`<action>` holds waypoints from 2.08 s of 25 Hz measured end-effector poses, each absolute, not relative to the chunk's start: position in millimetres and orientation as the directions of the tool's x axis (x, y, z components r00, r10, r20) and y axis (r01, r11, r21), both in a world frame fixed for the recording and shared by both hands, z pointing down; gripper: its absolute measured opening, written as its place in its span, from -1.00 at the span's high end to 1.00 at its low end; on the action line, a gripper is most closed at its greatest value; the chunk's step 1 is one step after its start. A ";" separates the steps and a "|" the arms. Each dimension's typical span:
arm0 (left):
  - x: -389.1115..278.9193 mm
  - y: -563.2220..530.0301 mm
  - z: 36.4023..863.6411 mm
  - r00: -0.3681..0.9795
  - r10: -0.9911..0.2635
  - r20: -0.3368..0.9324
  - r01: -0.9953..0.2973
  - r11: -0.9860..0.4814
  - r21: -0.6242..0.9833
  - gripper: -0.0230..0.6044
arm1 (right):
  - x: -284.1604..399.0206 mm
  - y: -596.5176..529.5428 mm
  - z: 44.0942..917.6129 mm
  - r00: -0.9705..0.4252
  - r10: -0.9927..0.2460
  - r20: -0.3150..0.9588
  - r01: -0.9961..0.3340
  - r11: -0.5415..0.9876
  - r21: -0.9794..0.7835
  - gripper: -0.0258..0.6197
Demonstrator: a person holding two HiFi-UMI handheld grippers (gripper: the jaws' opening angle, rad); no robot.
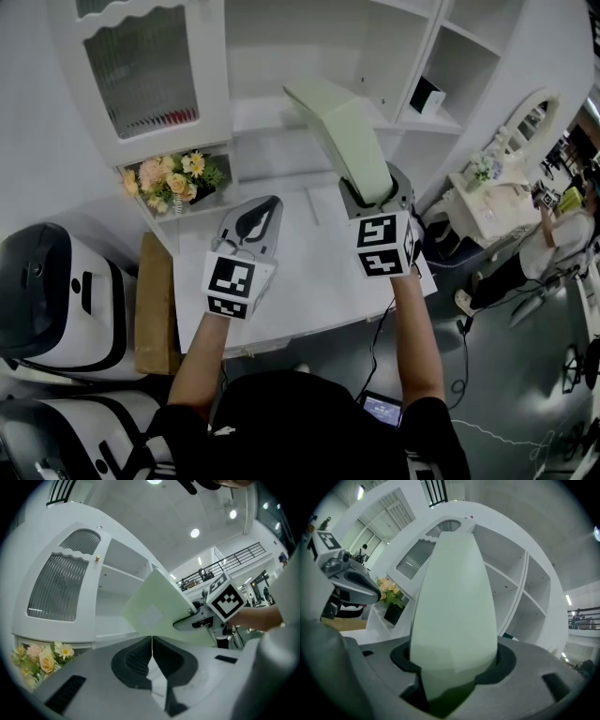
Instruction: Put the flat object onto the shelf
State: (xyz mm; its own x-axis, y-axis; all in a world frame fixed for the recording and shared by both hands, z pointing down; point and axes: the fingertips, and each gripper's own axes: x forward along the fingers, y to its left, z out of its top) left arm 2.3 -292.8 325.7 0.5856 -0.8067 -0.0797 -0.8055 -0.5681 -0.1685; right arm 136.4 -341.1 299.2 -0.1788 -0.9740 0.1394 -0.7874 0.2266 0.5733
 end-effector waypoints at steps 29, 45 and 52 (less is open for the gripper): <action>-4.1 -291.0 326.1 0.581 -0.810 -0.084 -0.809 -0.563 -0.170 0.91 | 112.1 -345.7 273.4 -0.098 -0.990 0.104 -0.469 0.138 0.872 0.06; -5.7 -290.1 327.0 0.571 -0.817 -0.084 -0.815 -0.552 -0.177 0.91 | 105.5 -351.1 275.2 -0.065 -0.997 0.033 -0.228 0.047 0.972 0.06; -3.6 -290.9 330.0 0.572 -0.816 -0.079 -0.814 -0.554 -0.176 0.90 | 107.2 -355.5 281.4 -0.065 -0.998 0.012 -0.145 0.021 0.989 0.06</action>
State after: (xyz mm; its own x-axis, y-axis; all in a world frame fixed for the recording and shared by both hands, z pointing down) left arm -3.6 -290.9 330.0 0.5725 -0.8161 -0.0786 -0.8138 -0.5539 -0.1755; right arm 107.2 -355.5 281.4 -0.0653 -0.9978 0.0115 -0.1452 0.0209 0.9892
